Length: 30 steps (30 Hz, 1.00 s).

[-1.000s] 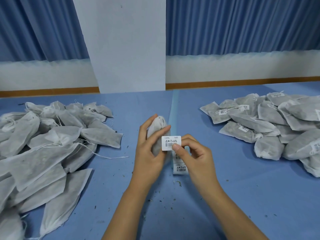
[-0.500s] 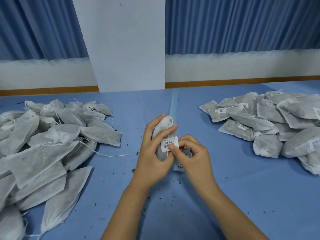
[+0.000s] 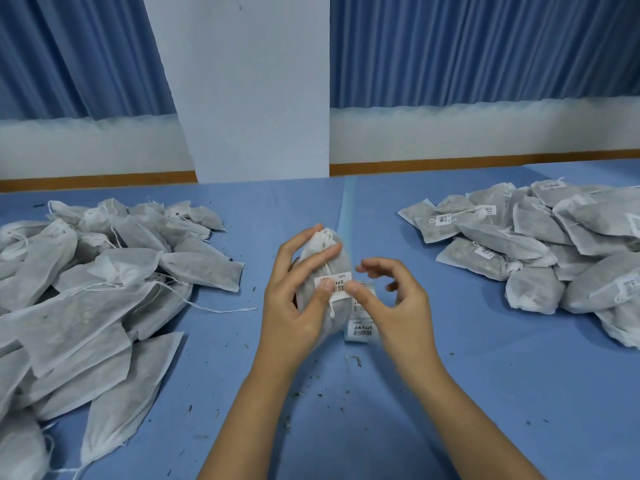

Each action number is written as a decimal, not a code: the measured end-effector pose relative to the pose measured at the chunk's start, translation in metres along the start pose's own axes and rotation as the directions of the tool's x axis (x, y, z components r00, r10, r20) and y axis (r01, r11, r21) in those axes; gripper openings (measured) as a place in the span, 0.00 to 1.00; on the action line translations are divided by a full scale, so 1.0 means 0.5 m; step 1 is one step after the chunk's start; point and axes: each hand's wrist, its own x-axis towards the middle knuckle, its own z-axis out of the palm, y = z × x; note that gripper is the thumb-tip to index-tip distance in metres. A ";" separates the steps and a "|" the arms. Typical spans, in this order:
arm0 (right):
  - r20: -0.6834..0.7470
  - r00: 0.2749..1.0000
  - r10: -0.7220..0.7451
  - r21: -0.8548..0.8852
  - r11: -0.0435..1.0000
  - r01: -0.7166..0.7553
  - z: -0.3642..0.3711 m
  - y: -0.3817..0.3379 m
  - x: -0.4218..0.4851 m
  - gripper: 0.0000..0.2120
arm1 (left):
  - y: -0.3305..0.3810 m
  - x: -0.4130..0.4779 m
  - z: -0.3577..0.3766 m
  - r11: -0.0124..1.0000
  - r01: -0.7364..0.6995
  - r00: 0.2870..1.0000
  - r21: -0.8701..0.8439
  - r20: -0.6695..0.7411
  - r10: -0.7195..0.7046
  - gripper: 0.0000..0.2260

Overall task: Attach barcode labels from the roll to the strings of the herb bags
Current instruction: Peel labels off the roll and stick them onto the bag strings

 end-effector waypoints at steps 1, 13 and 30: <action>0.049 0.999 0.016 0.087 0.996 -0.020 0.001 0.000 0.000 0.08 | 0.001 -0.001 0.001 1.000 -0.001 1.000 -0.002 0.011 0.001 0.16; 0.093 0.991 0.095 0.372 0.920 -0.123 -0.007 -0.036 0.035 0.03 | 0.052 0.041 0.014 0.991 0.096 0.987 -0.095 0.140 -0.082 0.19; 0.240 0.895 0.376 0.154 0.895 -0.417 -0.269 -0.051 0.054 0.11 | 0.113 0.133 0.261 0.864 0.465 0.869 -0.192 0.286 -0.404 0.11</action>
